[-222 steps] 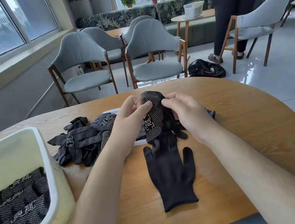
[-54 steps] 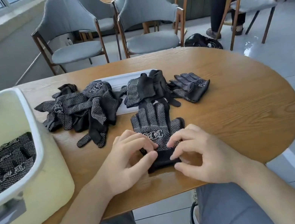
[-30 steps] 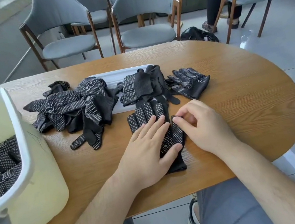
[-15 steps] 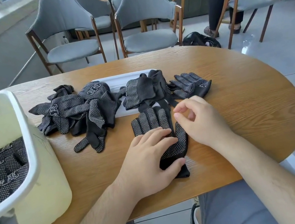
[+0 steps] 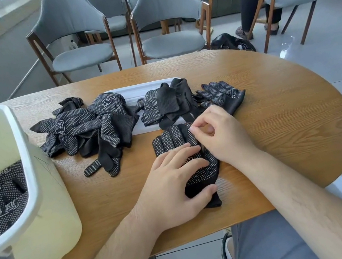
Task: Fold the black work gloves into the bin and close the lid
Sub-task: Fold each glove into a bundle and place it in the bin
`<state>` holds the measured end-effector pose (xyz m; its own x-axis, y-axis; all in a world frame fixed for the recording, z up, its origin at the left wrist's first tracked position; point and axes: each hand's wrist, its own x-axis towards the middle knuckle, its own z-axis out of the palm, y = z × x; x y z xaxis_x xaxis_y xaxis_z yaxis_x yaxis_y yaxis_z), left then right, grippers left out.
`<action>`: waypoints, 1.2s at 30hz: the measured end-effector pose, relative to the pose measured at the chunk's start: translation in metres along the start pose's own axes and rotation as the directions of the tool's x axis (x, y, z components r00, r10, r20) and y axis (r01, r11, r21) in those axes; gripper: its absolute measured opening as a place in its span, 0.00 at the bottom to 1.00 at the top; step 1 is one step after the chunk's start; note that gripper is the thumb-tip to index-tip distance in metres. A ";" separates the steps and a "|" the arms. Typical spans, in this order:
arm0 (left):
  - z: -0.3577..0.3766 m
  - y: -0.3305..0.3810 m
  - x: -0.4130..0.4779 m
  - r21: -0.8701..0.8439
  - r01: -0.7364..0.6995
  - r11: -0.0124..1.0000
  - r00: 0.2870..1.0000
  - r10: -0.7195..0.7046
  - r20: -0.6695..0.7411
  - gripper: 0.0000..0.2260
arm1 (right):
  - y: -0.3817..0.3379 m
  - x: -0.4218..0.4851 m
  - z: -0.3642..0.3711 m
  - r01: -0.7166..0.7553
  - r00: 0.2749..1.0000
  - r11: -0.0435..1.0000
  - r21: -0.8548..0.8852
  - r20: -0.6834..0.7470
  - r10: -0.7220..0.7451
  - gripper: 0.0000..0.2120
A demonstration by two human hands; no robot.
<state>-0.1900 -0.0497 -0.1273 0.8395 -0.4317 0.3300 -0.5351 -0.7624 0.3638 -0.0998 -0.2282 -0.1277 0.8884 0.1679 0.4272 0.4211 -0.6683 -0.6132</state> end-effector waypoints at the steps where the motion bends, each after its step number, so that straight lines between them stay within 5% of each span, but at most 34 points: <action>1: 0.001 0.000 0.001 -0.001 -0.003 1.000 1.000 0.003 0.003 0.20 | 0.000 -0.001 -0.001 0.001 1.000 1.000 0.008 -0.028 0.000 0.04; 9: 0.004 -0.001 0.000 -0.028 0.020 0.999 0.998 -0.018 0.063 0.24 | 0.007 0.002 0.004 -0.054 0.997 0.986 -0.156 0.040 0.061 0.05; 14: 0.003 0.000 -0.001 0.050 -0.006 0.999 0.992 -0.001 0.126 0.28 | 0.000 0.010 0.002 0.016 1.000 0.999 -0.048 -0.025 -0.018 0.02; 21: -0.001 0.007 -0.010 0.129 -0.050 0.990 0.960 0.012 0.281 0.33 | -0.010 0.023 0.016 0.040 0.979 0.999 -0.020 0.200 -0.035 0.07; 36: 0.002 0.007 -0.009 0.123 -0.044 0.991 0.970 0.013 0.243 0.33 | -0.009 0.016 0.020 0.042 0.998 0.999 0.022 0.049 -0.043 0.04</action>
<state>-0.2013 -0.0518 -0.1292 0.8304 -0.5455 0.1132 -0.5557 -0.7964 0.2388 -0.0855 -0.2055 -0.1284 0.8774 0.2321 0.4198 0.4620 -0.6447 -0.6090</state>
